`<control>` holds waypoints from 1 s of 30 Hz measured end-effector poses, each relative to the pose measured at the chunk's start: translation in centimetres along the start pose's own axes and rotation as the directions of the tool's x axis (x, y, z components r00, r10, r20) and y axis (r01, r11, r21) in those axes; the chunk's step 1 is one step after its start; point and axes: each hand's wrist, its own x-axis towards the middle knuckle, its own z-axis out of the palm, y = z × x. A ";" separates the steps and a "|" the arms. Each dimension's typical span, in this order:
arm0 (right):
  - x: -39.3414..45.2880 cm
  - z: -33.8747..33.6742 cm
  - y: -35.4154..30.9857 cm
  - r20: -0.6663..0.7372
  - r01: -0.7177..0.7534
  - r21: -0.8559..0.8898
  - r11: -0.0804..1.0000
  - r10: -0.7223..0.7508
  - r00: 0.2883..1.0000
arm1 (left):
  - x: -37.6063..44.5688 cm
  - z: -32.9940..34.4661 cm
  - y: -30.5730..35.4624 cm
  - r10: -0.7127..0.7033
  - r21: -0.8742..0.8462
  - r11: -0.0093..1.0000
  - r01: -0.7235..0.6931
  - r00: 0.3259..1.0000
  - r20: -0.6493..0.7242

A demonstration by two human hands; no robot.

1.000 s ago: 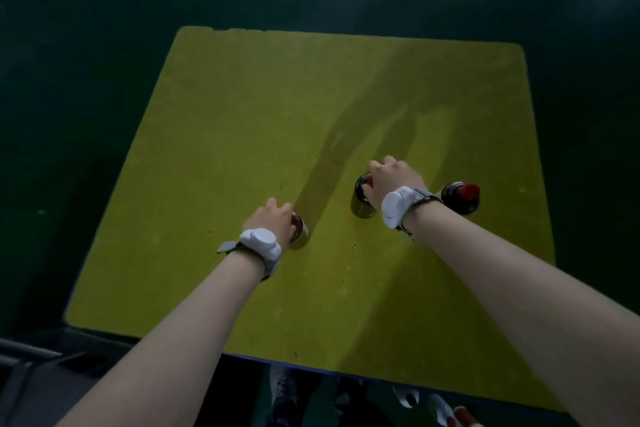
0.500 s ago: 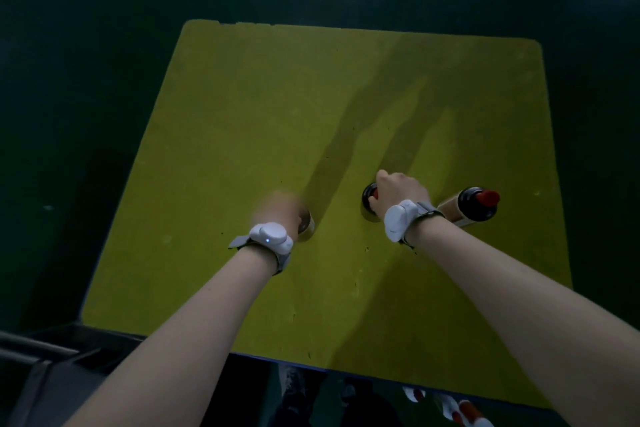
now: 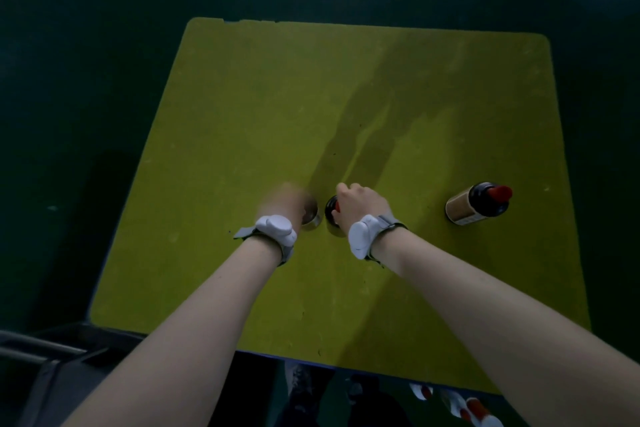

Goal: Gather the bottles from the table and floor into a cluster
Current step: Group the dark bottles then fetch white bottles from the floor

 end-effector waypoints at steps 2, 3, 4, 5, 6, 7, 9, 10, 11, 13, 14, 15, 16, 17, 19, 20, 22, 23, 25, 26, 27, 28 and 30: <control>0.0 0.3 -0.7 -0.008 0.018 -0.018 1.000 -0.018 1.000 | 0.0 0.1 0.1 0.026 0.003 1.000 -0.026 1.000 0.008; -0.1 0.4 -0.9 -0.010 0.023 -0.024 0.999 -0.023 1.000 | 0.0 0.1 0.1 0.040 0.002 0.999 -0.040 0.999 0.014; -0.1 0.5 -1.1 -0.014 0.025 -0.033 0.999 -0.025 1.000 | 0.0 0.1 0.2 0.053 0.001 0.999 -0.053 0.998 0.020; -0.2 0.5 -1.1 -0.019 0.021 -0.045 0.999 -0.022 1.000 | 0.0 0.1 0.3 0.062 -0.004 0.998 -0.062 0.998 0.025; -0.4 0.5 -1.1 -0.025 0.013 -0.054 0.998 -0.014 1.000 | -0.2 0.1 0.4 0.067 -0.009 0.998 -0.066 0.997 0.027; -0.4 0.6 -1.0 -0.025 0.003 -0.055 0.998 -0.004 1.000 | -0.2 0.2 0.4 0.062 -0.015 0.998 -0.062 0.998 0.025; -0.7 0.6 -0.8 -0.018 -0.009 -0.055 0.998 0.008 1.000 | -0.5 0.3 0.4 0.041 -0.039 0.998 -0.041 0.999 0.013; -1.0 0.5 -0.7 -0.014 -0.009 -0.061 0.998 0.008 1.000 | -0.7 0.2 0.4 0.033 -0.052 0.998 -0.032 0.999 0.012; -1.2 0.4 -0.5 -0.009 -0.007 -0.072 0.997 0.006 1.000 | -0.8 0.2 0.5 0.027 -0.062 0.998 -0.026 1.000 0.015; -1.8 -0.1 0.3 -0.003 -0.016 -0.090 0.996 0.016 1.000 | -1.2 -0.2 0.8 0.022 -0.061 0.998 -0.020 0.999 0.027; -2.0 -0.5 0.9 0.000 -0.026 -0.096 0.995 0.026 1.000 | -1.3 -0.5 1.1 0.022 -0.050 0.999 -0.021 0.999 0.026; -2.3 -1.0 1.6 0.003 -0.038 -0.103 0.994 0.039 0.999 | -1.5 -0.9 1.5 0.026 -0.035 0.999 -0.026 1.000 0.013; -2.5 -1.6 2.5 0.002 -0.051 -0.112 0.992 0.051 0.999 | -1.5 -1.3 2.0 0.035 -0.019 0.999 -0.035 0.999 -0.005; -2.7 -2.3 3.6 0.001 -0.062 -0.128 0.990 0.062 0.998 | -1.6 -1.8 2.5 0.047 -0.009 0.999 -0.047 0.999 -0.025; -3.0 -3.8 6.2 -0.008 -0.090 -0.176 0.980 0.090 0.996 | -1.5 -2.9 4.0 0.074 0.008 0.997 -0.074 0.995 -0.061; -3.3 -4.5 7.7 -0.022 -0.112 -0.204 0.973 0.110 0.994 | -1.3 -3.5 4.9 0.090 0.017 0.996 -0.089 0.993 -0.076; -4.1 -5.8 11.3 -0.075 -0.191 -0.273 0.943 0.177 0.981 | -0.9 -4.2 7.1 0.130 0.036 0.991 -0.127 0.986 -0.103; -4.2 -6.1 12.4 -0.102 -0.237 -0.314 0.920 0.215 0.971 | -0.7 -4.3 7.5 0.138 0.037 0.990 -0.135 0.983 -0.122; -5.1 -6.5 15.4 -0.116 -0.354 -0.366 0.861 0.335 0.935 | -0.3 -4.2 9.3 0.171 0.035 0.985 -0.167 0.971 -0.166; -5.6 -6.4 17.0 -0.107 -0.404 -0.375 0.834 0.394 0.913 | -0.2 -3.9 10.2 0.193 0.036 0.981 -0.189 0.965 -0.179; -6.0 -6.2 18.3 -0.095 -0.440 -0.375 0.816 0.439 0.894 | -0.1 -3.5 11.1 0.214 0.040 0.977 -0.210 0.958 -0.191; -6.4 -5.9 19.5 -0.082 -0.463 -0.365 0.808 0.467 0.880 | 0.0 -3.1 12.0 0.233 0.048 0.973 -0.228 0.953 -0.195; -7.0 -5.2 21.2 -0.064 -0.466 -0.309 0.829 0.471 0.880 | 0.2 -2.2 13.4 0.258 0.059 0.966 -0.251 0.945 -0.201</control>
